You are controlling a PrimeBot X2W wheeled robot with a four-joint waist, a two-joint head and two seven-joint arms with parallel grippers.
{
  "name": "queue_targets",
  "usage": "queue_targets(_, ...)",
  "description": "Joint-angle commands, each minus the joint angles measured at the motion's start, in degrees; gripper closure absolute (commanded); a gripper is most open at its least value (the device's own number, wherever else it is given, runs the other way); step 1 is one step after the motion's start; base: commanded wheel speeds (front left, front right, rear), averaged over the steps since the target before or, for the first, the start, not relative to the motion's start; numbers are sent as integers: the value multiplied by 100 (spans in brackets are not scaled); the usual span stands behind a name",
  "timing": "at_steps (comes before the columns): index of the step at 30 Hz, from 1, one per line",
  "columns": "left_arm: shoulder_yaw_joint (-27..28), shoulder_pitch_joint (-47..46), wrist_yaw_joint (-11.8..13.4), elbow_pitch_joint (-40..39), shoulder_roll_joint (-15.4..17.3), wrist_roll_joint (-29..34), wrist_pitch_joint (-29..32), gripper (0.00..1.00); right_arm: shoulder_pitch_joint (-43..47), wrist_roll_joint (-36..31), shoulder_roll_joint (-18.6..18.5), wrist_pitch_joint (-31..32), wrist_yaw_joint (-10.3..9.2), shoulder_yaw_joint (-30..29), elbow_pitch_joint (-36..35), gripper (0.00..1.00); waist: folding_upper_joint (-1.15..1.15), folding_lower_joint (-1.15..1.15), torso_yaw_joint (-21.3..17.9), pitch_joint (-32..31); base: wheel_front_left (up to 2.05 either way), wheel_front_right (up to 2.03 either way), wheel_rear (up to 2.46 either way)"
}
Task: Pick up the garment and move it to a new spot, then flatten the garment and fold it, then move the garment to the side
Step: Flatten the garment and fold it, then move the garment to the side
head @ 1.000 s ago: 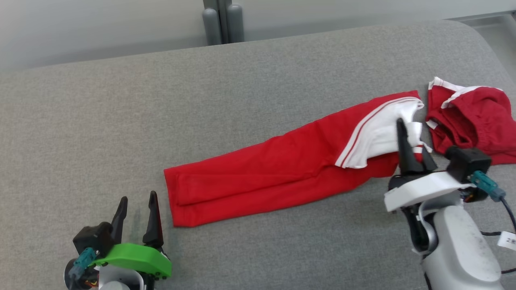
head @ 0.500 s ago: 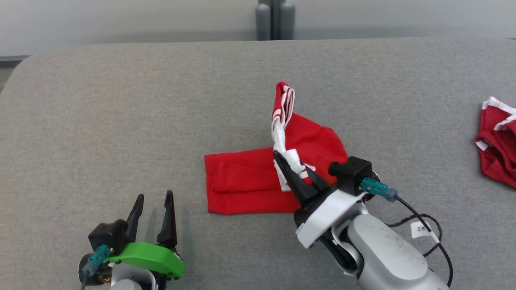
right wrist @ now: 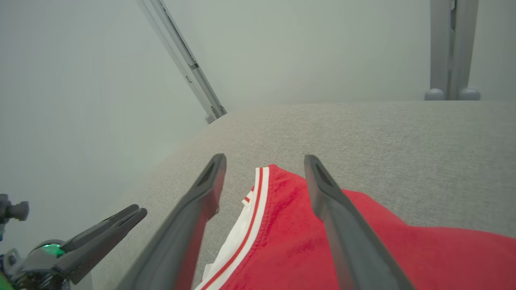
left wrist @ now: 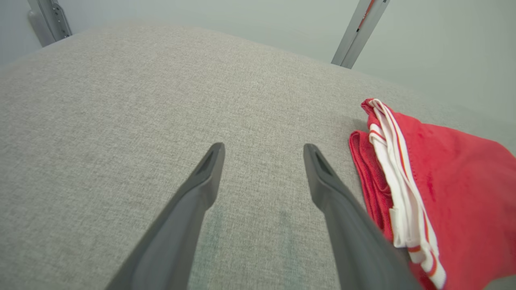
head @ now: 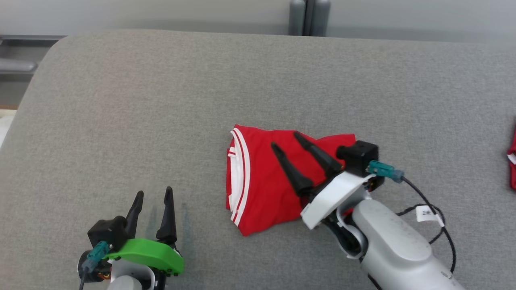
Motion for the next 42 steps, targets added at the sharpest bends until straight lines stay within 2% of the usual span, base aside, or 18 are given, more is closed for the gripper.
queue_targets(1, 55, 33, 13, -11, 15, 56, 0, 0, 156, -231, -46, -8, -8, -308, 61, 0, 0, 0, -221, -90, 0, 0, 0)
queue_targets(6, 201, 99, 13, -113, 15, 282, 0, 0, 567, -1210, -35, -8, -8, -1631, 89, 0, 0, 0, -609, -178, 0, 0, 0)
queue_targets(10, 272, 161, 13, -230, 15, 524, 0, 0, 977, -1886, -32, -8, -8, -2458, -25, 0, 0, 0, -848, -267, 0, 0, 0)
queue_targets(17, 455, 451, 13, -422, 16, 812, 0, 0, 1680, -2503, -34, -9, -8, -3185, -232, 0, 0, 0, -1114, -489, 0, 0, 0)
queue_targets(21, 484, 641, 13, -575, 15, 1077, 0, 0, 2001, -2614, -32, -9, -8, -3265, -282, 0, 0, 0, -1149, -587, 0, 0, 0)
queue_targets(32, 414, 1060, 13, -665, 15, 1093, 0, 0, 2439, -2425, -34, -9, -8, -3233, -251, 0, 0, 0, -1038, -799, 0, 0, 0)
queue_targets(36, 394, 926, 13, -712, 15, 1070, 0, 0, 2179, -2430, -32, -9, -8, -3088, -207, 0, 0, 0, -975, -627, 0, 0, 0)
queue_targets(42, 213, 542, 13, -746, 14, 967, 0, 0, 1229, -2386, -34, -9, -8, -2605, -55, 0, 0, 0, -705, -183, 0, 0, 0)
